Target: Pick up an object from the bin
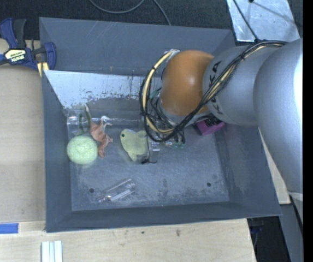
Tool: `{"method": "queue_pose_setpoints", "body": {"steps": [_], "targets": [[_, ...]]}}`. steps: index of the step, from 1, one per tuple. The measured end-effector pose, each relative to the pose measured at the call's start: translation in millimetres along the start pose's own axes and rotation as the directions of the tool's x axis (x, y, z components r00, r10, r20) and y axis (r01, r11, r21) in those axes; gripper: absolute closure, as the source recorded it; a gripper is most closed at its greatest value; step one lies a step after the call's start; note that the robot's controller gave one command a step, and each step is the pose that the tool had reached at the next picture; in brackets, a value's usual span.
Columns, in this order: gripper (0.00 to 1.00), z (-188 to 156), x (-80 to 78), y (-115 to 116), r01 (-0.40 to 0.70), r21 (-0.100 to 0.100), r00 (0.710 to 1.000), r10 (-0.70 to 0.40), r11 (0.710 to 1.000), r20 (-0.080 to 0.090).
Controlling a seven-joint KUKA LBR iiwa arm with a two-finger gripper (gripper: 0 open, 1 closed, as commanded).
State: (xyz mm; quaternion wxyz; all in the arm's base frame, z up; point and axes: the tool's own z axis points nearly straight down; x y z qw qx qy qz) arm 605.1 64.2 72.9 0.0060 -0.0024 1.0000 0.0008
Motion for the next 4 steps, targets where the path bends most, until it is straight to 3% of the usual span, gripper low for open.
{"method": "queue_pose_setpoints", "body": {"steps": [1, 2, 4], "targets": [[0.00, 3.5, -3.0, 0.7, 0.070, 0.001, 0.998, -0.070, 0.998, 0.002], [1.00, -0.8, -1.1, -0.5, 0.000, 0.000, 1.000, 0.000, 1.000, 0.002], [1.00, -5.4, 0.5, -0.6, 0.000, 0.000, 1.000, 0.000, 1.000, -0.003]]}}
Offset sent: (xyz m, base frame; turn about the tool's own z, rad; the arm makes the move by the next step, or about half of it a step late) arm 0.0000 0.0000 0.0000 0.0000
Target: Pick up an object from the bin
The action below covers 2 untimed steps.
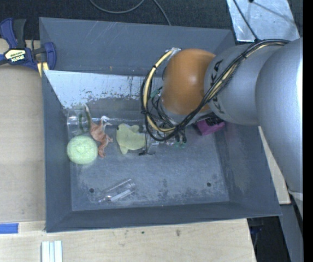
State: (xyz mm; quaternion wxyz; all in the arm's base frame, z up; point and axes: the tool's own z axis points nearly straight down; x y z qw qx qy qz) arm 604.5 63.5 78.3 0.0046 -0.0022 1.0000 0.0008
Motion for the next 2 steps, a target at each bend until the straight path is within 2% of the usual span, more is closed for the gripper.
{"method": "queue_pose_setpoints", "body": {"steps": [1, 2], "targets": [[1.00, -22, 1.2, 0, 0.000, 0.001, 1.000, 0.000, 1.000, -0.006], [1.00, -44, -0.4, 0, -0.001, 0.001, 1.000, 0.001, 1.000, -0.004]]}}
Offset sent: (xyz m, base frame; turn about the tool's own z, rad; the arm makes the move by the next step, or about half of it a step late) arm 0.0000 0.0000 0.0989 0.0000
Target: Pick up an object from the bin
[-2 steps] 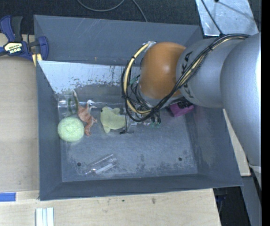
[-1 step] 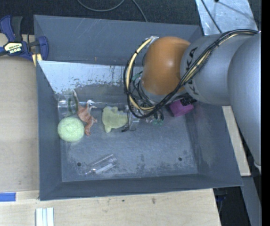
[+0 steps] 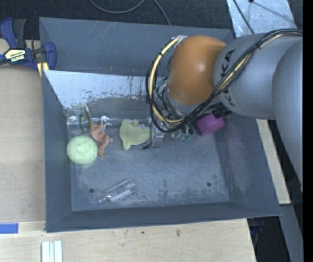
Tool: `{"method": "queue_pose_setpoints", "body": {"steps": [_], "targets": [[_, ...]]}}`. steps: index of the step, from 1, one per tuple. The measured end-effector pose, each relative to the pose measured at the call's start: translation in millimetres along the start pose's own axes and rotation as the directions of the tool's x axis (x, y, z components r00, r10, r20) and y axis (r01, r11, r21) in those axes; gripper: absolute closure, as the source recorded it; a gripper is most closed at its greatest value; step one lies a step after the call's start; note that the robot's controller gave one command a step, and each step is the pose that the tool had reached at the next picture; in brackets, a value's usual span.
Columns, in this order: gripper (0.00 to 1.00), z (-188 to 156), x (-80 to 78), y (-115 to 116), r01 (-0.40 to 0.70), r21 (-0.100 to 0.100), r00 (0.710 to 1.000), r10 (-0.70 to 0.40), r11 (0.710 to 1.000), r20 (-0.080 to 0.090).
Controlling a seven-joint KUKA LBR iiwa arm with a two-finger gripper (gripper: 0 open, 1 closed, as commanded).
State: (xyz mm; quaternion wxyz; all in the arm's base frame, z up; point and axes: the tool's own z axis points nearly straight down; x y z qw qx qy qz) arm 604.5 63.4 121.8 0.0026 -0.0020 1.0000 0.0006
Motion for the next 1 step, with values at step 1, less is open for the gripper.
{"method": "queue_pose_setpoints", "body": {"steps": [1], "targets": [[1.00, -21.4, -0.7, 0.0, 0.000, 0.000, 1.000, 0.000, 1.000, 0.002]]}}
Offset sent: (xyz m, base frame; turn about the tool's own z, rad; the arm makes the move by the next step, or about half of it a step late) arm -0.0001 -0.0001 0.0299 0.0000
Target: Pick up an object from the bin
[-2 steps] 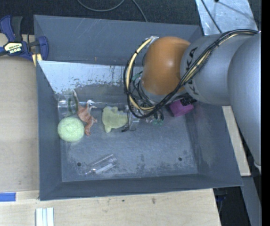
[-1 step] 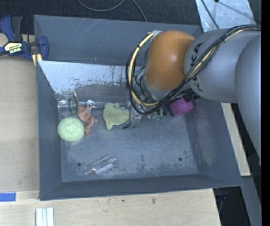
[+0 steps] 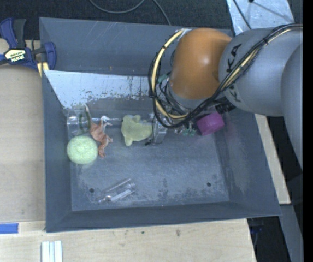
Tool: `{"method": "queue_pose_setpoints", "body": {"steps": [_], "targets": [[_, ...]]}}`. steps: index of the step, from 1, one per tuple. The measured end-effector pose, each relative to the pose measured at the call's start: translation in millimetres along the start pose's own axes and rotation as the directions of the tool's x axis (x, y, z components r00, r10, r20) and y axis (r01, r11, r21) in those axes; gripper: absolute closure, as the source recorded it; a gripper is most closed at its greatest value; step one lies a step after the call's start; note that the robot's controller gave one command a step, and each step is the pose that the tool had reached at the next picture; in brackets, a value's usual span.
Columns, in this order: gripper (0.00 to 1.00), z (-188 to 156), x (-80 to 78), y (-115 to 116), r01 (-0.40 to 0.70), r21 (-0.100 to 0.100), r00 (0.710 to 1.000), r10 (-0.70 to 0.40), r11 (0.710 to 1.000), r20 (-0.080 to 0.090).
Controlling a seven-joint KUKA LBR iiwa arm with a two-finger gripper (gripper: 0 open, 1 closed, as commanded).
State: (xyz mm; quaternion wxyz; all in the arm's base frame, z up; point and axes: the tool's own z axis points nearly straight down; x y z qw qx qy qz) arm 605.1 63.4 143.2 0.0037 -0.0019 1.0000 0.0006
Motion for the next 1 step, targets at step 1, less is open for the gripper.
{"method": "queue_pose_setpoints", "body": {"steps": [1], "targets": [[1.00, -17.7, -1.1, 0.0, 0.000, 0.000, 1.000, 0.000, 1.000, 0.004]]}}
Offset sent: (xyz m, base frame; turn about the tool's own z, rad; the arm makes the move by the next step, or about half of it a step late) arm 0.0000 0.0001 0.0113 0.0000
